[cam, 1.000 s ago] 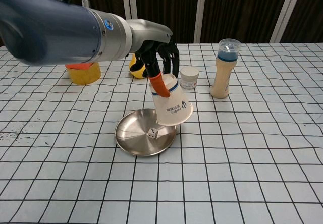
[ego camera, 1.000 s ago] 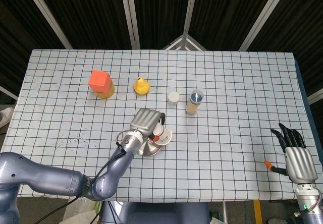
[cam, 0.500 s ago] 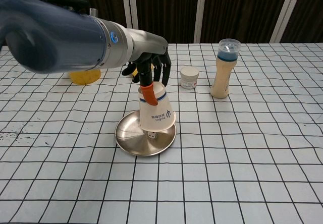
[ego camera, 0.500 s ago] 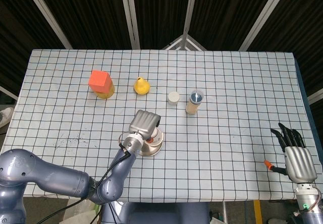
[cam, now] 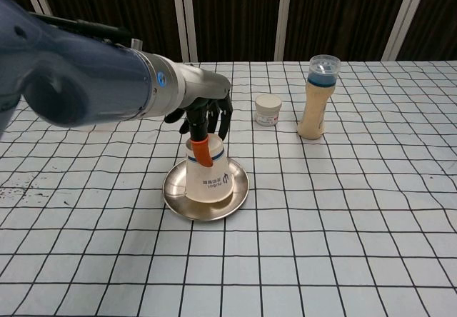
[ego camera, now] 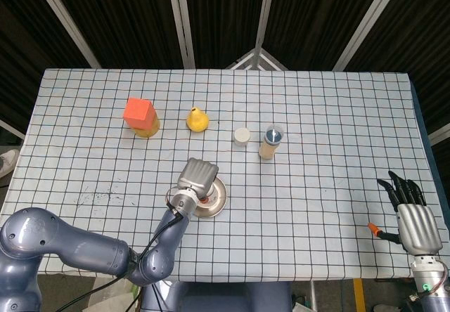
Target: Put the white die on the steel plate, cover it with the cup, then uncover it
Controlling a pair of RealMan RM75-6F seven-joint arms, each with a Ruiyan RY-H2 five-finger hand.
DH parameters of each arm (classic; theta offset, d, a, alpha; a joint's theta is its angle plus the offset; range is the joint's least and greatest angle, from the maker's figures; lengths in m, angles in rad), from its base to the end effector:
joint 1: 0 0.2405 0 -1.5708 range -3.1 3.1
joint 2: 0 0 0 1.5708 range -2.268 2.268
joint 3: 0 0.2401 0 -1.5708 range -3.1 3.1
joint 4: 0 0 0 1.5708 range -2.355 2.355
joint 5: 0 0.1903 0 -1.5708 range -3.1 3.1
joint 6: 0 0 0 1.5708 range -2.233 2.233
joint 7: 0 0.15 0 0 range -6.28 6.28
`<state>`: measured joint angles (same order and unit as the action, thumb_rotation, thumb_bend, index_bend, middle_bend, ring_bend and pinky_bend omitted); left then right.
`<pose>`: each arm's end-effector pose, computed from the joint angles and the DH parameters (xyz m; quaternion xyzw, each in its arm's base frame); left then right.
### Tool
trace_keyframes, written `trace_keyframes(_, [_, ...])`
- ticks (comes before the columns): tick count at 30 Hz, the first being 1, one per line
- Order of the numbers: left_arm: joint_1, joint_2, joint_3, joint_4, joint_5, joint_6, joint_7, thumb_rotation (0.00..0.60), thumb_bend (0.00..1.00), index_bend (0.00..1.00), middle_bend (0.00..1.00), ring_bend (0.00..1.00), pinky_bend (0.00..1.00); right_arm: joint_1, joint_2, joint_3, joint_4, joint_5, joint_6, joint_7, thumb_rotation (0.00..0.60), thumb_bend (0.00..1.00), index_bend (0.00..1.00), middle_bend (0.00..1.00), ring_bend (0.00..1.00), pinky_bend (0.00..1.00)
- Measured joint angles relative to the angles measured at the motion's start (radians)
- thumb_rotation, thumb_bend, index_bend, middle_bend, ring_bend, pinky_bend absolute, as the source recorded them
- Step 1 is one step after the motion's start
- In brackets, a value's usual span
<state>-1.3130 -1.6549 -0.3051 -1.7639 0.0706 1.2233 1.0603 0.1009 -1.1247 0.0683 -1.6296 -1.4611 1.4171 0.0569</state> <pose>0.0068 0.3222 -0.0352 -0.7916 -0.3791 -0.2087 0.4314 -0.2898 -0.1918 0.1623 0.5788 -0.4301 0.3972 0.5676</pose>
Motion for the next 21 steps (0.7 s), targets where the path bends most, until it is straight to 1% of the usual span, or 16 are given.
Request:
trace_keyframes(4, [0.004, -0.01, 0.006, 0.014, 0.038, -0.012, -0.019, 0.6, 0.33, 0.49, 0.45, 0.69, 0.77, 0.0, 0.001, -0.001, -0.001, -0.002, -0.001, 0.002, 0.6, 0.17, 0.16, 0.03, 0.08, 0.0])
trace_keyframes(6, [0.007, -0.019, 0.018, 0.026, 0.057, -0.019, -0.026, 0.6, 0.34, 0.49, 0.45, 0.69, 0.77, 0.0, 0.002, -0.002, -0.002, -0.003, -0.001, 0.006, 0.6, 0.17, 0.16, 0.03, 0.08, 0.0])
trace_keyframes(12, [0.008, -0.037, 0.045, 0.049, 0.074, -0.03, -0.019, 0.6, 0.34, 0.49, 0.45, 0.69, 0.77, -0.001, 0.005, -0.001, -0.002, -0.001, -0.001, 0.018, 0.6, 0.17, 0.16, 0.03, 0.08, 0.0])
trace_keyframes(16, [0.004, -0.041, 0.054, 0.055, 0.088, -0.027, -0.007, 0.6, 0.34, 0.49, 0.45, 0.69, 0.77, -0.001, 0.006, 0.001, 0.001, 0.0, 0.0, 0.025, 0.6, 0.17, 0.16, 0.03, 0.08, 0.0])
trace_keyframes(21, [0.009, -0.047, 0.062, 0.061, 0.134, -0.026, -0.019, 0.6, 0.34, 0.49, 0.45, 0.69, 0.77, -0.001, 0.006, 0.0, 0.0, -0.002, 0.0, 0.026, 0.6, 0.17, 0.16, 0.03, 0.08, 0.0])
